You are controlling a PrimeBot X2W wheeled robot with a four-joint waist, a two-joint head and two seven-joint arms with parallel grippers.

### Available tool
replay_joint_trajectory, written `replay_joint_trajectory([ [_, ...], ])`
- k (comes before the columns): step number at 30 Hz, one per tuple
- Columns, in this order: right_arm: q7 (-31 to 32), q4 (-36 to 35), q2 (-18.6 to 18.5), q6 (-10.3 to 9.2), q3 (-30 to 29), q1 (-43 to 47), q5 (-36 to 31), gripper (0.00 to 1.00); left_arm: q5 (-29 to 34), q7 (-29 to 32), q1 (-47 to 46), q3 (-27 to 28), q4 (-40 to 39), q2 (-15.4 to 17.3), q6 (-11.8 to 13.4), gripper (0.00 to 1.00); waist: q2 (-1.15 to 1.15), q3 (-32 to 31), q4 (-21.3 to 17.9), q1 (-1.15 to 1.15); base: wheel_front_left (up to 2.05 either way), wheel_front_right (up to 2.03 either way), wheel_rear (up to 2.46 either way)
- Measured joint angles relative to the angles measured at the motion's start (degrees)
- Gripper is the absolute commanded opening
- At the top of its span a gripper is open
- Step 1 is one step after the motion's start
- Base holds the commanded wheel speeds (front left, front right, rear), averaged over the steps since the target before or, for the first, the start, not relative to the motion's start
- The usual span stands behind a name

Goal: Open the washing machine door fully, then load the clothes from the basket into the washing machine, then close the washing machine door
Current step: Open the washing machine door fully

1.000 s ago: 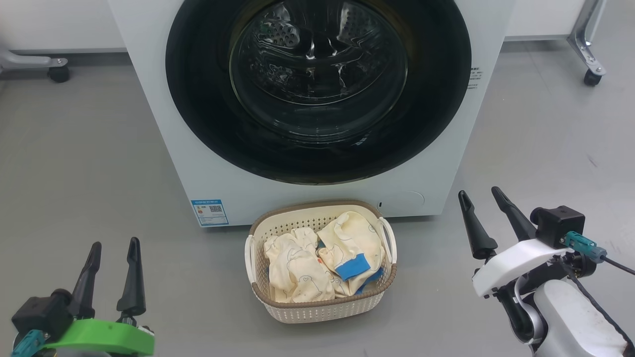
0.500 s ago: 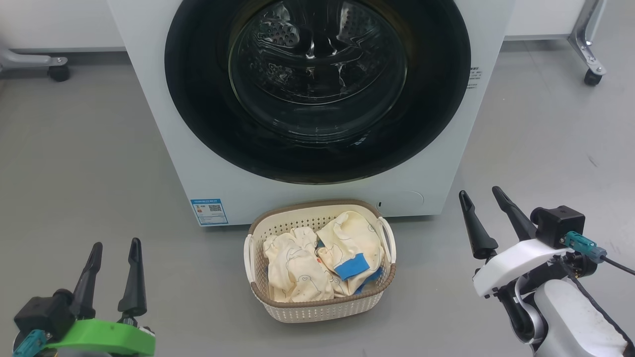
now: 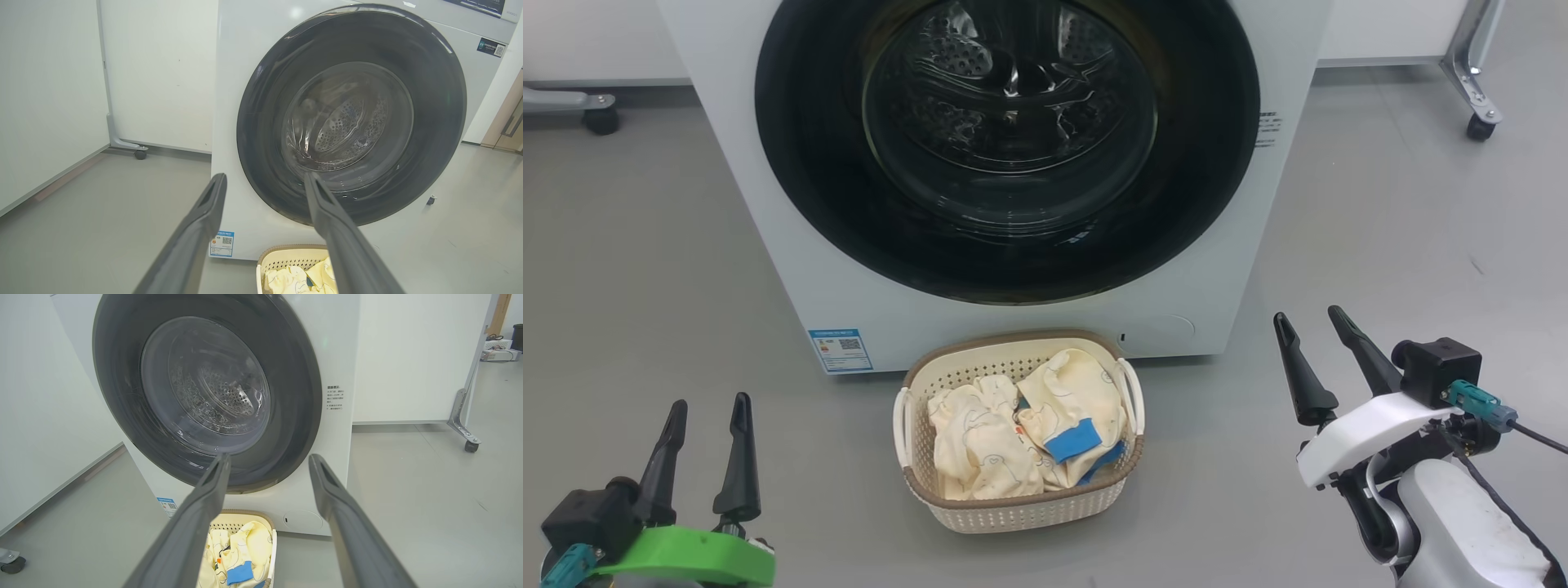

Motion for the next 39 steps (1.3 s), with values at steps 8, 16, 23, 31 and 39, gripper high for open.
replay_joint_trajectory([
  [8, 0.00, 0.07, 0.22, 0.22, -0.44, -0.01, -0.01, 1.00, 0.00, 0.00, 0.00, 0.18, 0.25, 0.00, -0.01, 1.00, 0.00, 0.13, -0.26, 0.00, 0.77, 0.77, -1.55],
  [16, 0.00, 0.11, 0.38, 0.25, -0.88, -0.02, -0.09, 1.00, -0.19, 0.00, -0.01, 0.25, 0.24, -0.32, -0.25, 1.00, 0.00, 0.26, -0.33, 0.00, 0.83, 0.83, -1.66],
  [23, 0.00, 0.18, 0.46, 0.44, -1.07, -0.04, -0.41, 1.00, -0.19, 0.00, -0.01, 0.31, 0.38, -0.32, -0.25, 1.00, 0.00, 0.40, -0.30, 0.00, 0.68, 0.68, -1.35],
  [31, 0.00, 0.24, 0.55, 0.48, -1.41, -0.22, -0.52, 1.00, -0.19, 0.00, -0.01, 0.53, 0.38, -0.33, -0.26, 1.00, 0.00, 0.43, -0.26, 0.00, 0.50, 0.50, -1.00],
  [39, 0.00, 0.33, 0.65, 0.49, -1.68, -0.24, -0.54, 1.00, -0.19, 0.00, -0.01, 0.60, 0.40, -0.36, -0.26, 1.00, 0.00, 0.41, -0.22, 0.00, 0.31, 0.31, -0.62],
])
